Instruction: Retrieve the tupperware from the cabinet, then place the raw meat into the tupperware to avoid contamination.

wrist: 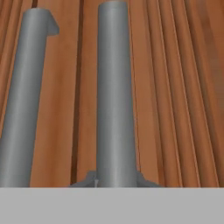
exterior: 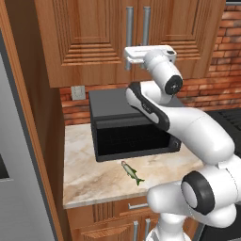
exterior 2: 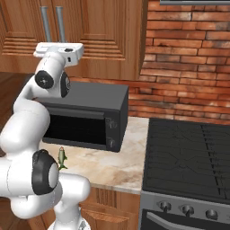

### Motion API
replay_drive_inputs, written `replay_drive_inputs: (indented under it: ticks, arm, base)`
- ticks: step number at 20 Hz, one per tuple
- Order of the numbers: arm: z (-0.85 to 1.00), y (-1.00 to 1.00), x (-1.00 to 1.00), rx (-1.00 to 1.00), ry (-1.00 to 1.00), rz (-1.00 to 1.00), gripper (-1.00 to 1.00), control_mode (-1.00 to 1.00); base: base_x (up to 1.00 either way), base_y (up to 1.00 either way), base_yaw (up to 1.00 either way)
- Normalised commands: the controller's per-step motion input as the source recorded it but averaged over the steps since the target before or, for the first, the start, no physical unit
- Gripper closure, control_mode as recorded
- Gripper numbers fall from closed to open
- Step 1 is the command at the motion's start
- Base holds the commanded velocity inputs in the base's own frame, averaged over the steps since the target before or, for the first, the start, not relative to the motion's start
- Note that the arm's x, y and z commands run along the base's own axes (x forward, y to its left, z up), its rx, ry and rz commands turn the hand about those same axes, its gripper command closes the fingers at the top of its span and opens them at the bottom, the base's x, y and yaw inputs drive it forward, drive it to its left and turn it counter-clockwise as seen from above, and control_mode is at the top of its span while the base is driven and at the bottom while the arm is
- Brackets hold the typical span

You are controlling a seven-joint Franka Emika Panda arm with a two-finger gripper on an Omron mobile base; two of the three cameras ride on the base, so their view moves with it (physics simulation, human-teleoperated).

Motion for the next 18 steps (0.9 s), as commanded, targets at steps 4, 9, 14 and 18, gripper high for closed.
replay_drive_inputs:
  ticks: [4,9,14,18]
  arm:
    - [-0.06,0.05,0.39,0.00,-0.02,0.00,1.00,-1.00]
    - [0.00,0.02,-0.03,0.00,0.02,0.00,1.00,-1.00]
    - [0.00,0.00,-0.45,0.00,0.05,0.00,1.00,-1.00]
    - [0.03,-0.04,-0.62,0.00,0.09,0.00,1.00,-1.00]
  base:
    - [0.00,0.00,0.00]
    - [0.00,0.00,0.00]
    - [0.00,0.00,0.00]
    - [0.00,0.00,0.00]
